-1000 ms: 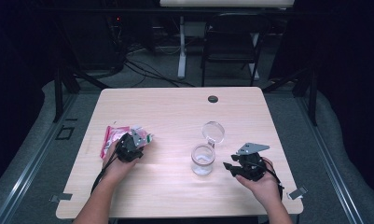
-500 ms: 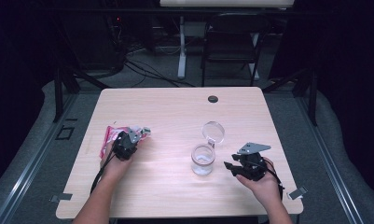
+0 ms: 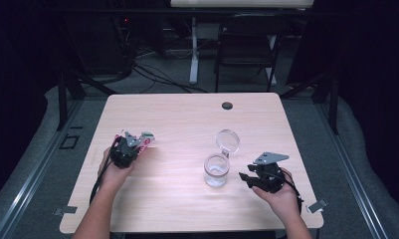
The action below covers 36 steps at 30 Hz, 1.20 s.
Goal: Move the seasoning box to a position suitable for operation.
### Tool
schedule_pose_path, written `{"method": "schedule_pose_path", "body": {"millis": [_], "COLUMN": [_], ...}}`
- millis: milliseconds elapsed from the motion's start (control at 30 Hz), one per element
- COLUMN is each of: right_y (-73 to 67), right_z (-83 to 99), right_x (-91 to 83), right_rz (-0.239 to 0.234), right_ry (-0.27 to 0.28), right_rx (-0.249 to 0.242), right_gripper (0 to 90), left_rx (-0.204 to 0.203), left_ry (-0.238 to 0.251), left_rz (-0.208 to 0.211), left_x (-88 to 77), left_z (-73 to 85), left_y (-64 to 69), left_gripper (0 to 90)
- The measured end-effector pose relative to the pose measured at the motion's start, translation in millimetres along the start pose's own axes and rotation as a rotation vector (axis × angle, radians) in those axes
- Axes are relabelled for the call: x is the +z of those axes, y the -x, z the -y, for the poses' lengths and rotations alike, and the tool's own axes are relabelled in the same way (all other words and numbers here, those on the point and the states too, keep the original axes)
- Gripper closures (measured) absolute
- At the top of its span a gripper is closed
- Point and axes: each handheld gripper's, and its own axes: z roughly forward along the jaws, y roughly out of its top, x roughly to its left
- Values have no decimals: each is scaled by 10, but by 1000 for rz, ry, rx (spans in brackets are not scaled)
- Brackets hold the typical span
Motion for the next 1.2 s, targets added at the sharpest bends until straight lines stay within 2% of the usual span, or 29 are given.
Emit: {"method": "schedule_pose_path", "body": {"millis": [200, 500, 900, 1000, 1200], "right_y": [5, 12, 9, 11, 18], "right_z": [3, 2, 8, 8, 12], "right_x": [2, -11, -3, -2, -3], "right_rz": [0, 5, 6, 4, 3], "right_ry": [7, 6, 6, 2, 3], "right_rx": [7, 7, 10, 8, 9], "right_gripper": [541, 541, 544, 544, 544], "left_rx": [-39, -92, -173, -175, -171], "left_ry": [17, 46, 146, 159, 153], "left_rz": [-1, -31, -79, -79, -84], "left_x": [-122, -310, -543, -587, -648], "left_z": [6, 14, 45, 35, 1], "left_y": [-91, -258, -445, -463, -463], "left_gripper": [900, 900, 900, 900, 900]}}
